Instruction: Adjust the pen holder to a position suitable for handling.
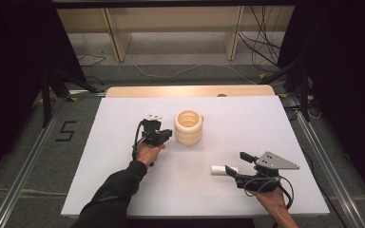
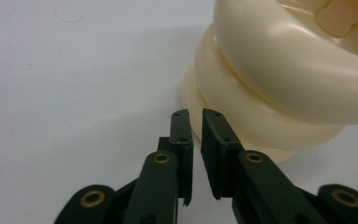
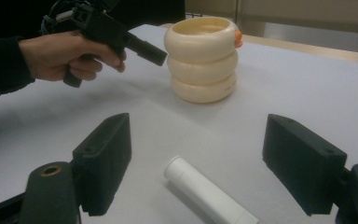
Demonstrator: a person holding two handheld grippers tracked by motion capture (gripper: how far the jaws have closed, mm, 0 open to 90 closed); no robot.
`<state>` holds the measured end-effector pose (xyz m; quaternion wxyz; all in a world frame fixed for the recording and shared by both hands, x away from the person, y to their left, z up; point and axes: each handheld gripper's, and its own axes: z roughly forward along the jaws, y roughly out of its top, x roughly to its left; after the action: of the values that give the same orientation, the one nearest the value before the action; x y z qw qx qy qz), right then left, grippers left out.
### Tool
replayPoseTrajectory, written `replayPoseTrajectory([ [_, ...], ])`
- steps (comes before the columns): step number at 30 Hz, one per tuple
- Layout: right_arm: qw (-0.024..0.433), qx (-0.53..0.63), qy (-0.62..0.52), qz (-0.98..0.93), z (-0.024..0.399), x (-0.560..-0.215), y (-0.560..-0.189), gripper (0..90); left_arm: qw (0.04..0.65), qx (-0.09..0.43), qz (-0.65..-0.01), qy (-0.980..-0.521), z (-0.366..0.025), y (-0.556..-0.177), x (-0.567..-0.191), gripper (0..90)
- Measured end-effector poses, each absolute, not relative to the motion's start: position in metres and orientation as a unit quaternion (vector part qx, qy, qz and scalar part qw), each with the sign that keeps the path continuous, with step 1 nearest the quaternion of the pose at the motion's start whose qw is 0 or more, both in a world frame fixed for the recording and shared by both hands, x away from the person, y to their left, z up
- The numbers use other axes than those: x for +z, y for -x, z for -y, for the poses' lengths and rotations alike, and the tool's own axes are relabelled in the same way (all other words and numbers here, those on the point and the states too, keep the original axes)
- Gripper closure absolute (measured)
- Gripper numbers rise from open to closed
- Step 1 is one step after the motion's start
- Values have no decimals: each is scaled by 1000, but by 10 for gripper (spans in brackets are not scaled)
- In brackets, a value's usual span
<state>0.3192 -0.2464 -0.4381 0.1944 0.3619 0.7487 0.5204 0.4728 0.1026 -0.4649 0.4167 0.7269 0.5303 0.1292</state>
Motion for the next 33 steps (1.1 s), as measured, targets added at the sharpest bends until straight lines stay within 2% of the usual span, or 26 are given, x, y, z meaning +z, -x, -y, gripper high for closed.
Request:
replayPoseTrajectory([
  [3, 193, 520, -362, -749, 246, -438, -320, 243, 419, 127, -529, -727, -109, -469, -460, 696],
  [5, 193, 520, -362, -749, 246, -438, -320, 243, 420, 126, -528, -727, -113, -466, -456, 679],
  [6, 192, 519, -363, -750, 246, -439, -320, 243, 419, 125, -528, -728, -115, -464, -454, 633],
  [16, 187, 518, -363, -752, 246, -440, -322, 242, 428, 120, -511, -736, -132, -448, -444, 467],
  [18, 185, 516, -359, -755, 245, -441, -322, 242, 429, 121, -506, -738, -133, -445, -442, 412],
  [26, 181, 512, -356, -761, 245, -442, -323, 241, 439, 121, -485, -747, -136, -431, -438, 310],
  [33, 177, 513, -361, -758, 248, -443, -323, 241, 463, 118, -469, -742, -143, -417, -430, 260],
])
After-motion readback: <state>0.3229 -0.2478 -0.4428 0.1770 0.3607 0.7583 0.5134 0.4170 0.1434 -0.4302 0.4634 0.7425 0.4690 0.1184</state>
